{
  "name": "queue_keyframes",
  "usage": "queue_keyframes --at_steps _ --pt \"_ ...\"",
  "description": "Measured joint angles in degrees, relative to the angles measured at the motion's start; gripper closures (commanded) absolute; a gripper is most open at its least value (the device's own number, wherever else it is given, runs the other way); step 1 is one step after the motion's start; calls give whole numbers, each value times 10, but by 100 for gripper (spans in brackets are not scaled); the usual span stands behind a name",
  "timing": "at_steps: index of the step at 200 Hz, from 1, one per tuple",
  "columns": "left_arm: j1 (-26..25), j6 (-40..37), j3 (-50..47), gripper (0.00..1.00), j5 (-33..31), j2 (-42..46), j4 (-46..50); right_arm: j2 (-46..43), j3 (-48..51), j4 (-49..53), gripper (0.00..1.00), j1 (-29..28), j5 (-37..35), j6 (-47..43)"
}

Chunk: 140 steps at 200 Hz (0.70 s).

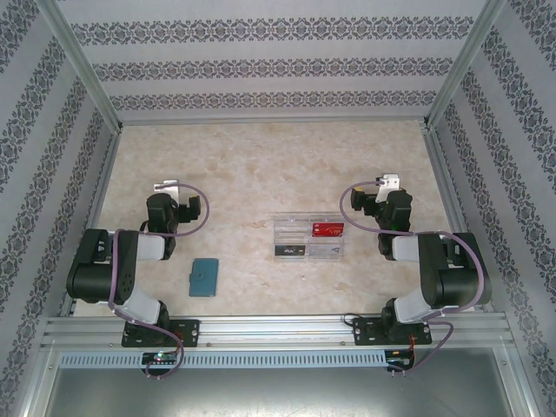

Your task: Take the credit cards out of the card holder

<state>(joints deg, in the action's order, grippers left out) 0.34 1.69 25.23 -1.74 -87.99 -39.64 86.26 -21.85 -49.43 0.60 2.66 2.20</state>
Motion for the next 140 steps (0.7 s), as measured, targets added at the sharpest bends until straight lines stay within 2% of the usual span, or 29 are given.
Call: queue_keyframes --at_steps 21,38,65,102,140 --pt "0 28 100 1 -36 41 161 -34 0 37 2 -1 -7 1" --pt "0 65 210 1 -71 66 284 -92 -16 110 2 -1 -23 15" --pt "0 137 324 1 -89 112 438 -168 -86 235 2 0 -63 107" --pt "0 216 341 0 -54 169 584 -241 -139 342 2 1 -53 208" --pt "-5 275 307 3 7 230 681 -246 -186 451 2 -4 3 253"
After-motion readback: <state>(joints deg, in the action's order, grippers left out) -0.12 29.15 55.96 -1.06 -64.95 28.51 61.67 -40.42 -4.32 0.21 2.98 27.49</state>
